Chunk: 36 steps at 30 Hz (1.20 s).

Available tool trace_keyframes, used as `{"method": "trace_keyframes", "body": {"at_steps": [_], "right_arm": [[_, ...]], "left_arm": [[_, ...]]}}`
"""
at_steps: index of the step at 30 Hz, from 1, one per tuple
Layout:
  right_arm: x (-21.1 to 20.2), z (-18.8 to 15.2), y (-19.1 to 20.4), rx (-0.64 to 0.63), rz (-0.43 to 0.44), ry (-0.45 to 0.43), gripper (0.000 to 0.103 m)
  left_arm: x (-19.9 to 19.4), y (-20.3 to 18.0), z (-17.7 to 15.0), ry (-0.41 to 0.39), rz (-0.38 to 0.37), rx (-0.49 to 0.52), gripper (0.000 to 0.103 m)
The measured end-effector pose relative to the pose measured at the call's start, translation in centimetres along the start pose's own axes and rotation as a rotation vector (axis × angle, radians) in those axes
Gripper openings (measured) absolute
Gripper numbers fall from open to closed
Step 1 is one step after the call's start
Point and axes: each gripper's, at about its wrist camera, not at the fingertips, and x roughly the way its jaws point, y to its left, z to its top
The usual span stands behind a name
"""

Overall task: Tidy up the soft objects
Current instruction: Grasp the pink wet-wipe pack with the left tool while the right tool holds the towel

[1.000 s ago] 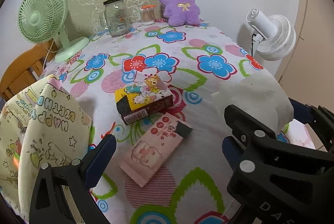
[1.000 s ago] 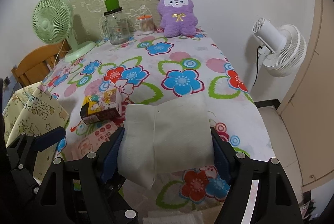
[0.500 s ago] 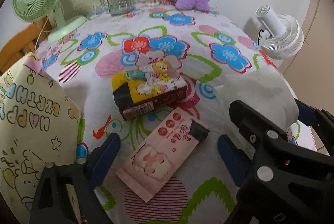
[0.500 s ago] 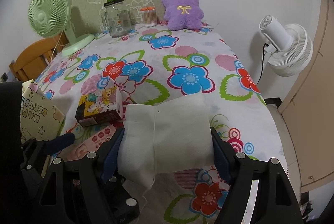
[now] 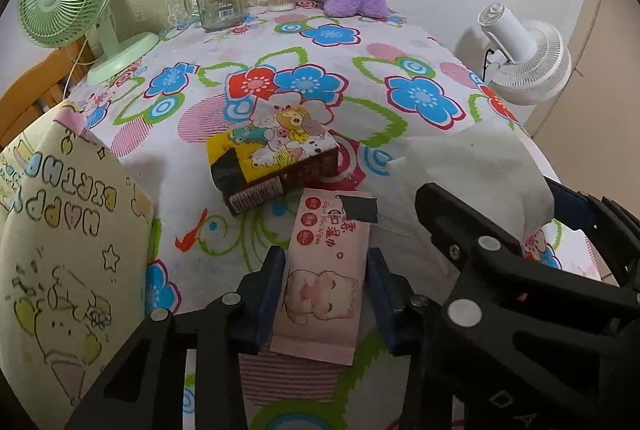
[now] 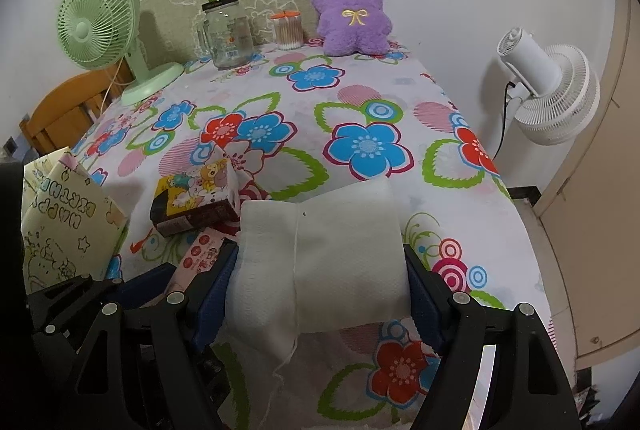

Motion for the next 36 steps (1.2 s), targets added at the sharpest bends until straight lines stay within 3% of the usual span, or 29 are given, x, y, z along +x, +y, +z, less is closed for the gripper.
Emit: {"method": "trace_keyframes", "body": {"at_steps": [36], "right_arm": [[-12.1,-0.6,1.8,-0.002,-0.005,-0.170,0.079]], "left_arm": [[-12.3,-1.7,-2.1,-0.221,0.009,0.018,0.042]]}}
